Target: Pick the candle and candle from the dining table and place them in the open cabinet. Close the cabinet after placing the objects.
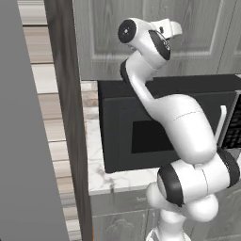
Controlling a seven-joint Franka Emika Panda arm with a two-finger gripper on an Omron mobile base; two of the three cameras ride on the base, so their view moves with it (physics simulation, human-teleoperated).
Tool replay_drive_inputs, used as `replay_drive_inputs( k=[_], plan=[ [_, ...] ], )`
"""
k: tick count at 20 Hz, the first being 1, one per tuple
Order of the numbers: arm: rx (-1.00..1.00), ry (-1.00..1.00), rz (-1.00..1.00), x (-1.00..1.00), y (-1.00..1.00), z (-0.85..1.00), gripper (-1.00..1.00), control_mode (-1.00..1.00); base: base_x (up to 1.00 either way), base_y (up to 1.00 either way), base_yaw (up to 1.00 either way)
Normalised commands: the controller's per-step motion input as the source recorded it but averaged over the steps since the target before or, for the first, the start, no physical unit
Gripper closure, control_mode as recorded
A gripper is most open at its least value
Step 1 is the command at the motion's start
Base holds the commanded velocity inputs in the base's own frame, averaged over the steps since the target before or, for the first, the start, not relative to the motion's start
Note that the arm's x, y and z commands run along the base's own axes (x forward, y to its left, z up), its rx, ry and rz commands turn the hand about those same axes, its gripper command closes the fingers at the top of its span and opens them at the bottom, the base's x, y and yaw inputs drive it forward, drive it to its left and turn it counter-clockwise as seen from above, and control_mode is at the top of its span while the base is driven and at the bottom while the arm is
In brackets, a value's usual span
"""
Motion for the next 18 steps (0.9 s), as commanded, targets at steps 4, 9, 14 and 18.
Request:
replay_drive_inputs(
  k=[4,9,14,18],
  plan=[
    [0.09,0.15,-0.36,1.00,-0.02,0.00,-1.00,-1.00,0.00,0.00,0.00],
    [0.10,0.13,-0.28,1.00,-0.23,-0.05,-1.00,-1.00,0.00,0.00,0.00],
    [0.10,0.04,-0.10,0.88,-0.61,-0.28,-1.00,-1.00,0.00,0.00,0.00],
    [0.14,-0.13,0.00,-0.51,-0.97,-0.79,-1.00,-1.00,0.00,0.00,0.00]
  ],
)
